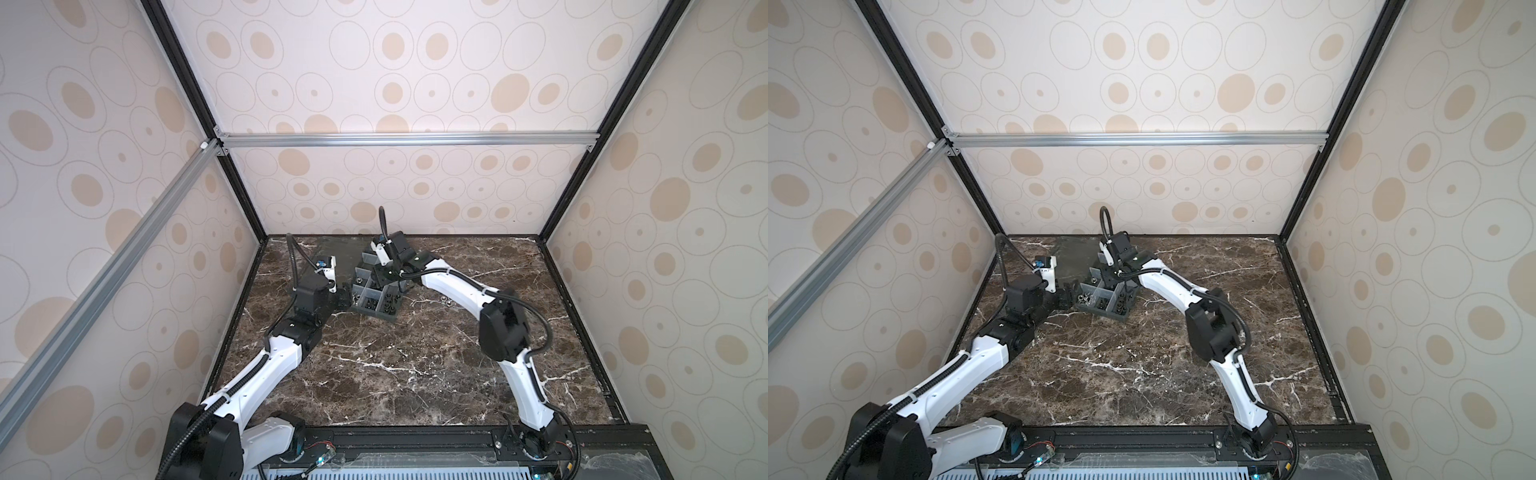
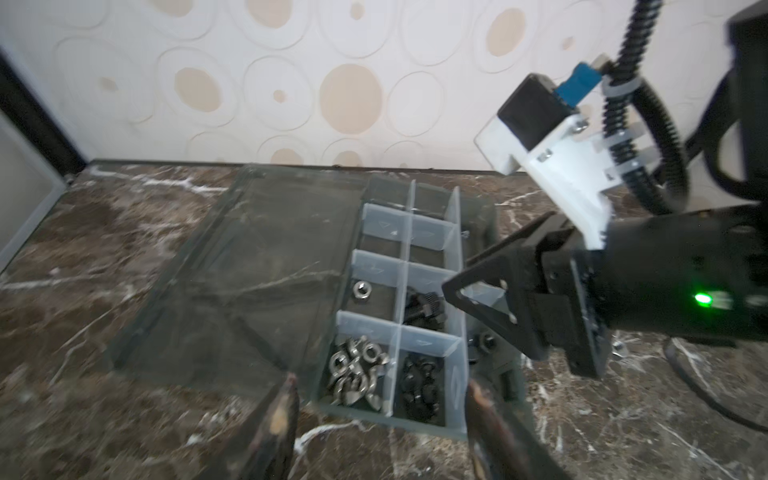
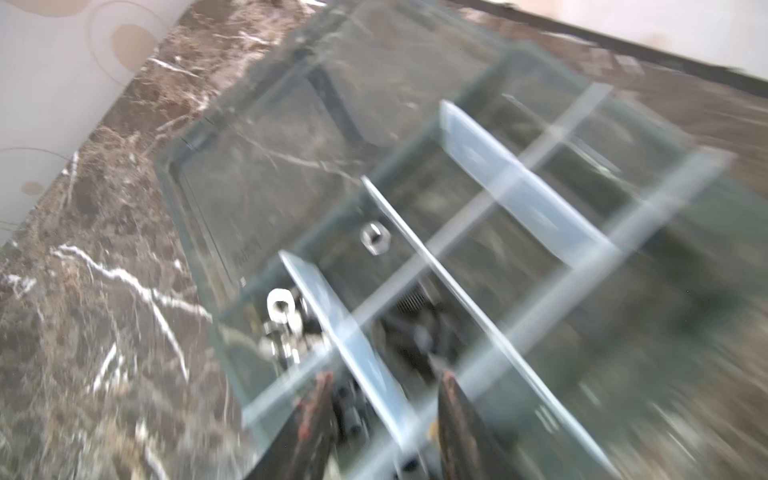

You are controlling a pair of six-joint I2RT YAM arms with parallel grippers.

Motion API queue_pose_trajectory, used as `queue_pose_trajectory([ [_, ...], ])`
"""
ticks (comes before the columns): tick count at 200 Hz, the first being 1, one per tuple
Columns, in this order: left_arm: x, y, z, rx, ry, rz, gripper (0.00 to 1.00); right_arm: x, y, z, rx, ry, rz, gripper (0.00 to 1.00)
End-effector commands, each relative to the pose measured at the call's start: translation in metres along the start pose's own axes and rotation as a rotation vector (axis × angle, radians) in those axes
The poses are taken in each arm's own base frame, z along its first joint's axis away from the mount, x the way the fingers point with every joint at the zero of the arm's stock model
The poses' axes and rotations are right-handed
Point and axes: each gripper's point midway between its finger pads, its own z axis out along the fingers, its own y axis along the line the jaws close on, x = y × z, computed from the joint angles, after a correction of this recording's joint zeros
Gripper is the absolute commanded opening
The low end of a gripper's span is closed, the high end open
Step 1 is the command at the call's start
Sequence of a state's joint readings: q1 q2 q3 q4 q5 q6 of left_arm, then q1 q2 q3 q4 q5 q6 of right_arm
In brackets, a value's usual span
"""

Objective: Sort the screws and nuts into containers
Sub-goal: Place the nut into the container, then pick up the nut from the center of the table.

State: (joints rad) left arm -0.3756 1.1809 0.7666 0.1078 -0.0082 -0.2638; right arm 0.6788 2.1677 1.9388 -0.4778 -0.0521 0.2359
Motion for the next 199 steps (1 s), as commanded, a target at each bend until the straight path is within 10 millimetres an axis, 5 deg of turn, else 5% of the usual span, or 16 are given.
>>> queue_pose_trajectory([
  [1, -0.007, -0.046, 0.01, 0.121, 0.029, 0.112, 0.63, -0.009, -0.074, -0.048, 0.15, -0.054, 0.156, 0.43],
  [33, 0.005, -0.109, 0.039, 0.242, 0.089, 0.218, 0.64, 0.062, -0.153, -0.069, 0.34, 0.161, 0.217, 0.41],
  [63, 0.011, -0.141, 0.061, 0.284, 0.124, 0.262, 0.64, 0.103, -0.193, -0.076, 0.413, 0.271, 0.298, 0.41],
  [98, 0.017, -0.153, 0.074, 0.306, 0.151, 0.261, 0.64, 0.127, -0.194, -0.06, 0.398, 0.378, 0.3, 0.4],
  [199, 0.032, -0.144, 0.075, 0.268, 0.188, 0.266, 0.65, 0.168, -0.191, -0.024, 0.367, 0.495, 0.291, 0.35],
])
